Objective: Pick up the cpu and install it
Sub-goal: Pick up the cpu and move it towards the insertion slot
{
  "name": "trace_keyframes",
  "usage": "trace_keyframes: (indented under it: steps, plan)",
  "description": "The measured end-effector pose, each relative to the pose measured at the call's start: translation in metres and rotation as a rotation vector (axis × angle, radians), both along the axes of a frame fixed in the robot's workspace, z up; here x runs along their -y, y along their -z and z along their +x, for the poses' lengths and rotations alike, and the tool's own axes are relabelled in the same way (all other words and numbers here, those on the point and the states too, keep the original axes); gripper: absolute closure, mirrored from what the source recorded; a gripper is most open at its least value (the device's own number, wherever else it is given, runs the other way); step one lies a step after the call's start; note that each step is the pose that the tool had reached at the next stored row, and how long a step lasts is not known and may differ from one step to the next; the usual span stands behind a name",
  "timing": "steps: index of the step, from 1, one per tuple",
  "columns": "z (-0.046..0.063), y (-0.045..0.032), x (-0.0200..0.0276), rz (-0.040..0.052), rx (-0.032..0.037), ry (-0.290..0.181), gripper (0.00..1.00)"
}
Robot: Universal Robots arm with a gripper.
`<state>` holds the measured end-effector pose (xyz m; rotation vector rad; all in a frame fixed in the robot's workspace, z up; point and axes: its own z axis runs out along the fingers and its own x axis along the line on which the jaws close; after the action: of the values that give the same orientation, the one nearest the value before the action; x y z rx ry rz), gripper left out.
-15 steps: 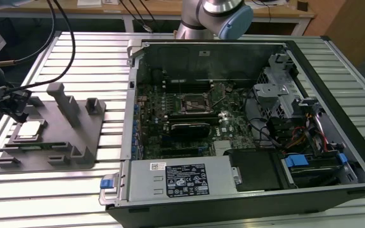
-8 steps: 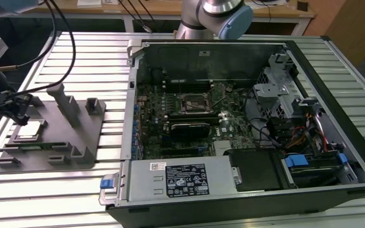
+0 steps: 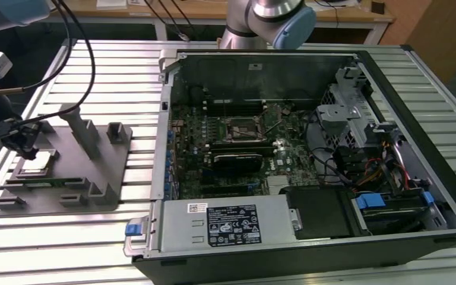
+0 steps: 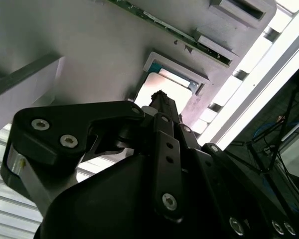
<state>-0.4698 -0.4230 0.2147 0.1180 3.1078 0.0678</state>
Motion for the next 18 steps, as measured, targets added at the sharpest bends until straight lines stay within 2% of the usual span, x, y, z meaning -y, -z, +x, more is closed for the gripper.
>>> trace_keyframes:
  steps: [14,18]
  plan:
    - [-0.002,0.0126,-0.0002,0.0025,0.0002,0.0,0.89]
    - [-0.002,0.0127,-0.0002,0.0024,-0.0001,0.0,0.89]
